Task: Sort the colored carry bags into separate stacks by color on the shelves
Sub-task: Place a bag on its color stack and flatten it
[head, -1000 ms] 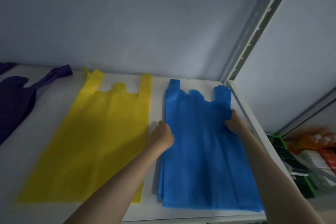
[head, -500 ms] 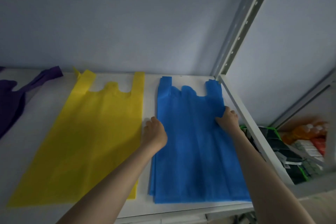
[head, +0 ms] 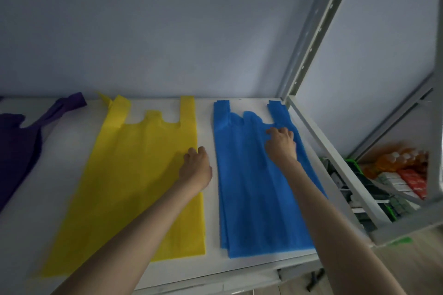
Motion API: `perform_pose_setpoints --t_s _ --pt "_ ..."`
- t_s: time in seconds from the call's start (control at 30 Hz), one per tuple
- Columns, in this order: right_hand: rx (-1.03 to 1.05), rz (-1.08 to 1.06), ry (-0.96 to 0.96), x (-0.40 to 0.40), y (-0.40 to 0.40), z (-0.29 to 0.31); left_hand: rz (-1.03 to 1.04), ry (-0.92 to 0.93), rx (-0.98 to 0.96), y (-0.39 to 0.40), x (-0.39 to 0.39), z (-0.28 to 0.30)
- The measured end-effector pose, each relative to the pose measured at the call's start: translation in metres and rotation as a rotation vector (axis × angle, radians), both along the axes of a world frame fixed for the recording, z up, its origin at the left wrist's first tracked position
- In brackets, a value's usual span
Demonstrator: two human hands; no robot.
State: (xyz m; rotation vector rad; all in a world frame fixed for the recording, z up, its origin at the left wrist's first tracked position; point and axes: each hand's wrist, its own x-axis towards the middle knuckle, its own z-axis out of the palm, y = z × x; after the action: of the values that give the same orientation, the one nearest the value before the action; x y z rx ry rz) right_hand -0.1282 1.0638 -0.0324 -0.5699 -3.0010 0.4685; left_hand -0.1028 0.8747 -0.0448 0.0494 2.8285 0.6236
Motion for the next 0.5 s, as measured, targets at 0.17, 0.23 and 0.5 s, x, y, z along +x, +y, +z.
perform_pose_setpoints --t_s 0.17,0.23,0.5 --pt "-0.076 0.176 0.033 0.000 -0.092 0.004 -0.086 0.064 -0.099 -0.077 -0.002 0.004" --pt "-0.102 0.211 0.042 -0.001 -0.135 0.004 -0.097 0.090 -0.140 -0.118 -0.001 0.007" --pt "-0.163 0.422 0.069 -0.021 -0.326 0.014 0.175 0.149 -0.154 -0.313 0.007 0.025"
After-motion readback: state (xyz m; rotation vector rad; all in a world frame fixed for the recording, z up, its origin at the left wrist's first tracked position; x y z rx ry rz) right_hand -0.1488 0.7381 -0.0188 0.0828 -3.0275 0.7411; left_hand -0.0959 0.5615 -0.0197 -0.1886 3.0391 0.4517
